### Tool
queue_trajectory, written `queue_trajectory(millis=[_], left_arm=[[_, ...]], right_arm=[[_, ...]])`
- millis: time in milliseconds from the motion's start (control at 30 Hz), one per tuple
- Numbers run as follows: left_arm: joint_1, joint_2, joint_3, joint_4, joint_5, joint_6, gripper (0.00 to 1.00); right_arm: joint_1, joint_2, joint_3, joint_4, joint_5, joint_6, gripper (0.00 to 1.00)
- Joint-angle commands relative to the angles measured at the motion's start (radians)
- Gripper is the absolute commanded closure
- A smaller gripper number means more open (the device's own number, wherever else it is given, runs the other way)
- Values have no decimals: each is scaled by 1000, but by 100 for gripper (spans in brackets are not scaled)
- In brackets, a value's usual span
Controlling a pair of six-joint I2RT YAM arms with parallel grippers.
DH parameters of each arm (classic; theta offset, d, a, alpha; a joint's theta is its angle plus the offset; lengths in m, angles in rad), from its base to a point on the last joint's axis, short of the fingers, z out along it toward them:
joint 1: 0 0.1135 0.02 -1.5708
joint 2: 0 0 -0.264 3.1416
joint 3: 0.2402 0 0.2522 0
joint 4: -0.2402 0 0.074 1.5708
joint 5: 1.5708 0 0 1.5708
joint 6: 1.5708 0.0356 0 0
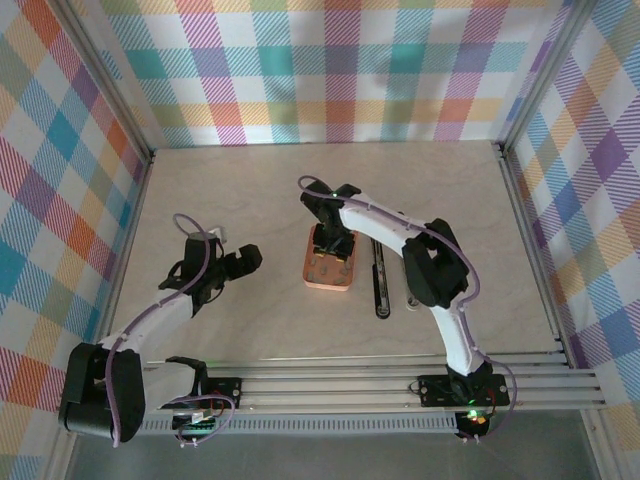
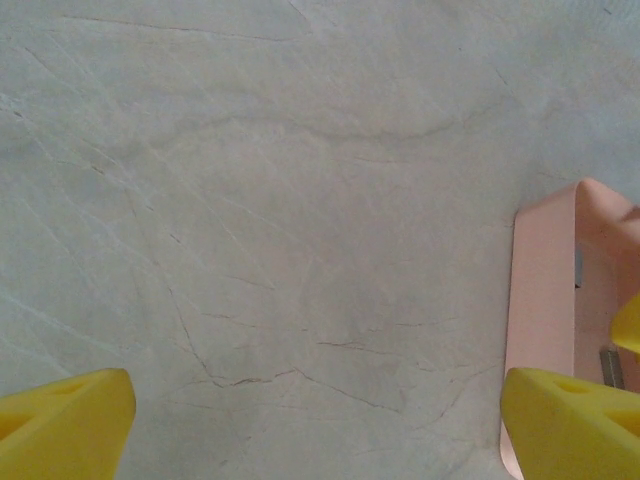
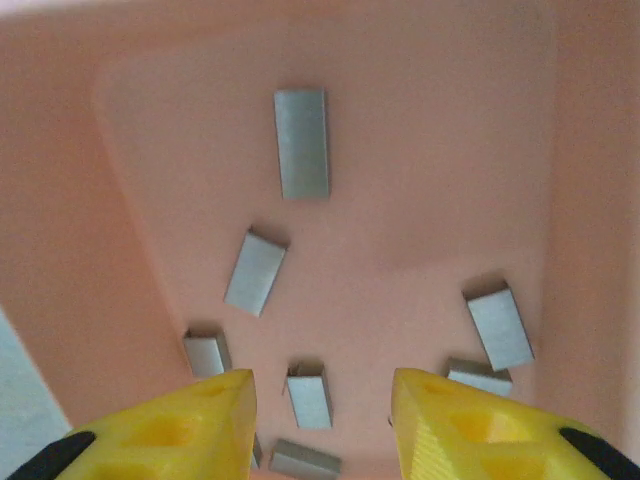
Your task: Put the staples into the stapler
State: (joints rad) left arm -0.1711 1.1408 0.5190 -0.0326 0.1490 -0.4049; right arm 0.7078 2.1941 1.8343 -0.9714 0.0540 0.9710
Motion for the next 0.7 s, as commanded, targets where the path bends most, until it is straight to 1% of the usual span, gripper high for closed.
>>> queue_trajectory(millis=[0,233,667], left_arm=[[15,10,27,-11,15,13,6],[14,38,43,-14,15,12,6],[14,67,78,-15,22,25,6]], right_arm=[[-11,34,51,14,-41,45,60],[-14,93,106,6,-66,41,61],[-19,142,146,-2,-78,30,64]])
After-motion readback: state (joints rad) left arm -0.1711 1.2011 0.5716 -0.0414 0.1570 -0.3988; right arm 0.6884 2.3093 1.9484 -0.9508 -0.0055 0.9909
